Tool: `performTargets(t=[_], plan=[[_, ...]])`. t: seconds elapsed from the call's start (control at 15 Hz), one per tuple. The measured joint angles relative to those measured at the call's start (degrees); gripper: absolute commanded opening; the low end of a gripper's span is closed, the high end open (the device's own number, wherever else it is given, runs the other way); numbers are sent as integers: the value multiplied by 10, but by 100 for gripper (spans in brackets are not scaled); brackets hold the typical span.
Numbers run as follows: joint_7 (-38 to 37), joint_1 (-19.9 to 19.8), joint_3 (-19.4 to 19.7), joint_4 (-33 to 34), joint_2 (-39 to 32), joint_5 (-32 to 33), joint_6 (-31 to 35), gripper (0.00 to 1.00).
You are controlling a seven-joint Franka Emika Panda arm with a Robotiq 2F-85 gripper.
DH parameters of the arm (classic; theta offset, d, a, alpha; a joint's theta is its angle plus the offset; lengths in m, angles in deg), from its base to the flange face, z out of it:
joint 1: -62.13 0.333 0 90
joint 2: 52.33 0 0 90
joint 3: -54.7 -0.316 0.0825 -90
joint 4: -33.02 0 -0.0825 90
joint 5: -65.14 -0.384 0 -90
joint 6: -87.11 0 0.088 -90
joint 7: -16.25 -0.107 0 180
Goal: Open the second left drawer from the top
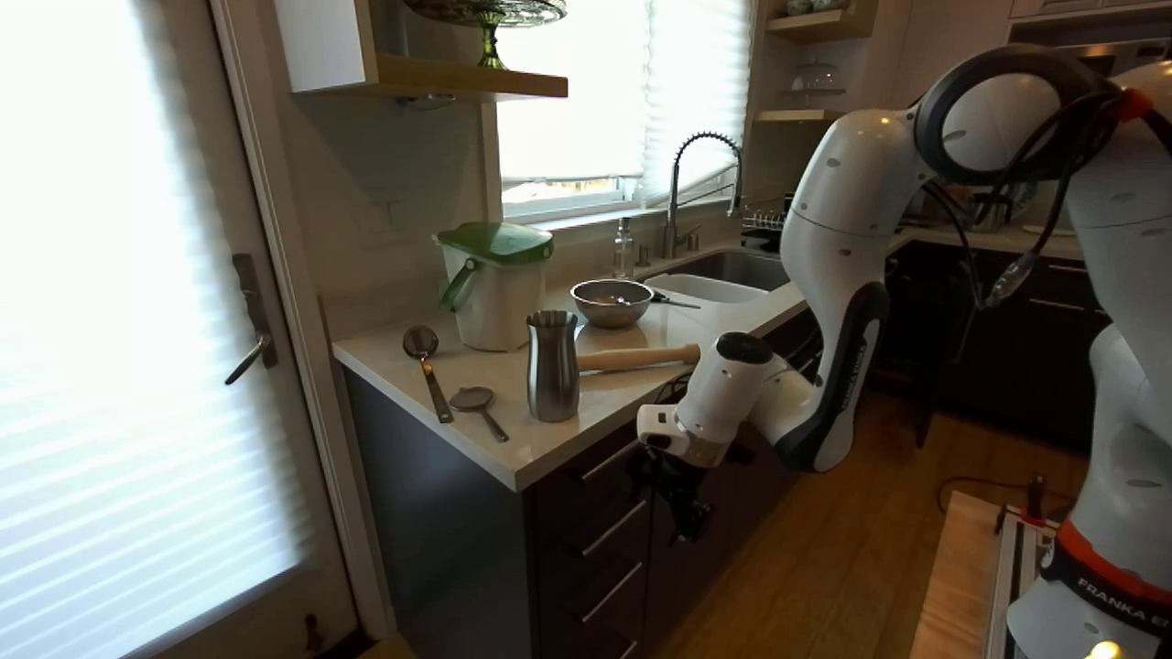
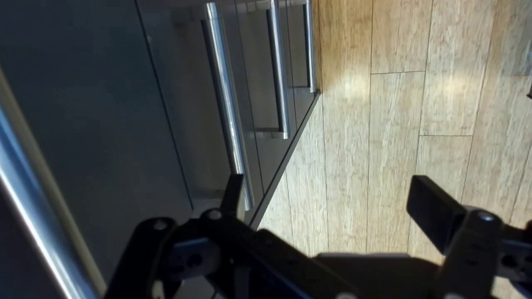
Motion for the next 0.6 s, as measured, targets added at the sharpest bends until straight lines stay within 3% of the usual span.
performTargets(t=[0.13,0.33,0.47,0.6], plan=[[3,50,61,6,-28,-14,57,100],[42,136,141,8,-76,-90,118,100],[50,170,158,9,-105,-117,136,100],[50,178,162,12,-115,-122,139,100]])
